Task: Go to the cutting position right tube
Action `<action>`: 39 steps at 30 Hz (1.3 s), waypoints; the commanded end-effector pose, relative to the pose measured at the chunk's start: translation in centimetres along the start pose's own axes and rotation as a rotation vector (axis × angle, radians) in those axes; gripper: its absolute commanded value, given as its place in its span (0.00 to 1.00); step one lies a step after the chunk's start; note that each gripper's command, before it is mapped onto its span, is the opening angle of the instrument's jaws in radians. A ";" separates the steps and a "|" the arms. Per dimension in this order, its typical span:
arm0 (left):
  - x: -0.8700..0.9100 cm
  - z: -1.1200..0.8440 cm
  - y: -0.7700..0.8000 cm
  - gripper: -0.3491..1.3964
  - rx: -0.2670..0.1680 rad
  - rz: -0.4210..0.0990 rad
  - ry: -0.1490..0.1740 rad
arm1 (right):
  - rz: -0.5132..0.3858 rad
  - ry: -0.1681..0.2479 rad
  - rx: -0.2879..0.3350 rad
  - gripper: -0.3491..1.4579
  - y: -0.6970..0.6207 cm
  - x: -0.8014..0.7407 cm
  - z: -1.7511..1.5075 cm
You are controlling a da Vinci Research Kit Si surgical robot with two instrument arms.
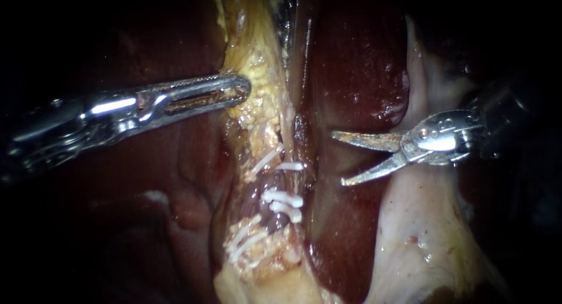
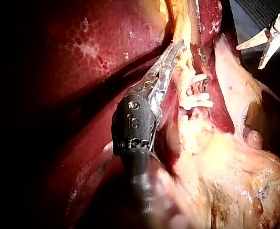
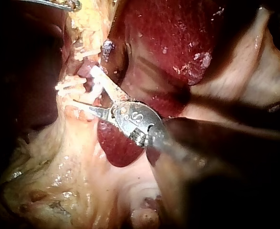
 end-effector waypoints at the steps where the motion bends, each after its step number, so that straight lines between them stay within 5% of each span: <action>1: 0.00 0.00 0.00 0.00 0.000 0.000 0.000 | 0.000 0.000 0.000 0.99 0.00 0.00 0.00; 9: -0.11 -0.18 -0.01 0.00 -0.007 -0.005 0.001 | 0.057 0.002 0.027 0.99 -0.10 -0.05 0.06; 27: -0.50 -1.07 0.04 0.00 -0.040 -0.029 -0.069 | 0.406 -0.186 0.163 0.98 -0.43 -0.43 0.75; 39: -0.63 -1.29 -0.09 0.00 -0.041 -0.039 -0.087 | 0.478 -0.270 0.179 0.97 -0.24 -0.59 0.97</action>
